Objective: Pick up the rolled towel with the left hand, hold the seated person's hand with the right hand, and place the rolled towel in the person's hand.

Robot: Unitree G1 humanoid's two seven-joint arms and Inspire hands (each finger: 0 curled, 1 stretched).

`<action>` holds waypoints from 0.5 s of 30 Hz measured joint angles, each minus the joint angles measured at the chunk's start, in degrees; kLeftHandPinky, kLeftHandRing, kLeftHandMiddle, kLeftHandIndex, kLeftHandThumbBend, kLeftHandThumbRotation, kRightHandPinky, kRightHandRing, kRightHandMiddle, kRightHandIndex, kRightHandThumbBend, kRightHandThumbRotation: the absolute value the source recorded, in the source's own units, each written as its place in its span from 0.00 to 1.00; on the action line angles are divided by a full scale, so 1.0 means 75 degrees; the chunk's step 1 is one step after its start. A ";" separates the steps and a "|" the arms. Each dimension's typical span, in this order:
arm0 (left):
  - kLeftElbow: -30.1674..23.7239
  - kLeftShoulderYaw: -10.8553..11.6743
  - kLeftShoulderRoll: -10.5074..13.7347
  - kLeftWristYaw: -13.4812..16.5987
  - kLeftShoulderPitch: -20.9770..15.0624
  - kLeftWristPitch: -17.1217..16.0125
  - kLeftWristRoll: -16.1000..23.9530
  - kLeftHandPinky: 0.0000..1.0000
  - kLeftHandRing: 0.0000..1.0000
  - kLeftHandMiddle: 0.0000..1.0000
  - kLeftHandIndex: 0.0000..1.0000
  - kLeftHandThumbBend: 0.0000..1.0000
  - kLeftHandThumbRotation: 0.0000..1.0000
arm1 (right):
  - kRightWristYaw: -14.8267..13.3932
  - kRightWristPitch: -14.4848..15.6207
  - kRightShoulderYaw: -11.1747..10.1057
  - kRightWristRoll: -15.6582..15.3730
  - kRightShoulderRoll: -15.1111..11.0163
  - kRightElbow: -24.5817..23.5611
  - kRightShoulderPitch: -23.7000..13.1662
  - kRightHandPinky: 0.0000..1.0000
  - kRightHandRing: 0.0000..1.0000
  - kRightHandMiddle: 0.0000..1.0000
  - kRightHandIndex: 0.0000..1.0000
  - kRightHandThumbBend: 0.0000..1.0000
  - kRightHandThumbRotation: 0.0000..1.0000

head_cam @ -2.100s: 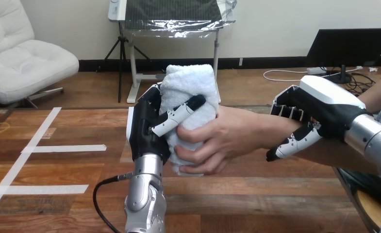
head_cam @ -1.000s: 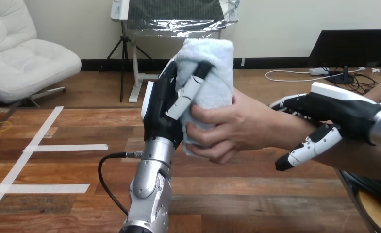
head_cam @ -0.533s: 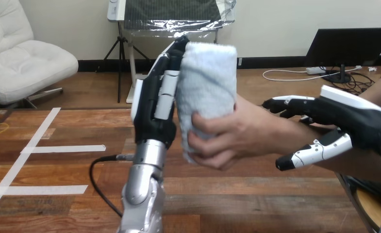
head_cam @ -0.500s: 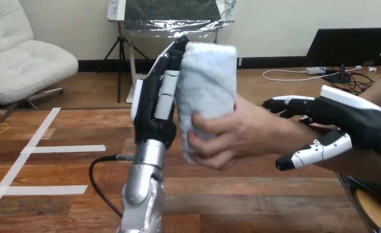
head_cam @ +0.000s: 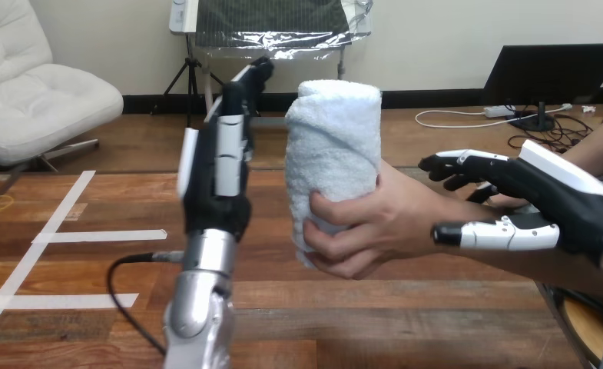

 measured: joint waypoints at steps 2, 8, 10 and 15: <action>-0.0140 -0.0020 0.0045 0.0017 0.0100 0.0006 0.0004 1.00 0.91 0.87 0.79 0.65 0.97 | -0.0124 -0.0081 0.0000 0.0039 0.0098 0.0000 0.0052 0.70 0.82 0.85 0.87 0.85 1.00; -0.0634 -0.0165 0.0158 0.0074 0.0499 0.0069 0.0003 1.00 0.91 0.87 0.81 0.71 0.93 | -0.0455 -0.0218 -0.0018 0.0271 0.0410 0.0000 0.0174 0.74 0.84 0.87 0.89 0.85 1.00; -0.0783 -0.0240 0.0205 0.0075 0.0645 0.0094 0.0008 1.00 0.91 0.88 0.81 0.72 0.93 | -0.0563 -0.0288 -0.0046 0.0374 0.0529 0.0000 0.0214 0.74 0.85 0.87 0.89 0.83 1.00; -0.1236 -0.0419 0.0291 0.0075 0.1111 0.0157 0.0002 1.00 0.90 0.86 0.80 0.74 0.92 | -0.0828 -0.0498 -0.0133 0.0789 0.0926 -0.0015 0.0349 0.80 0.89 0.90 0.91 0.81 1.00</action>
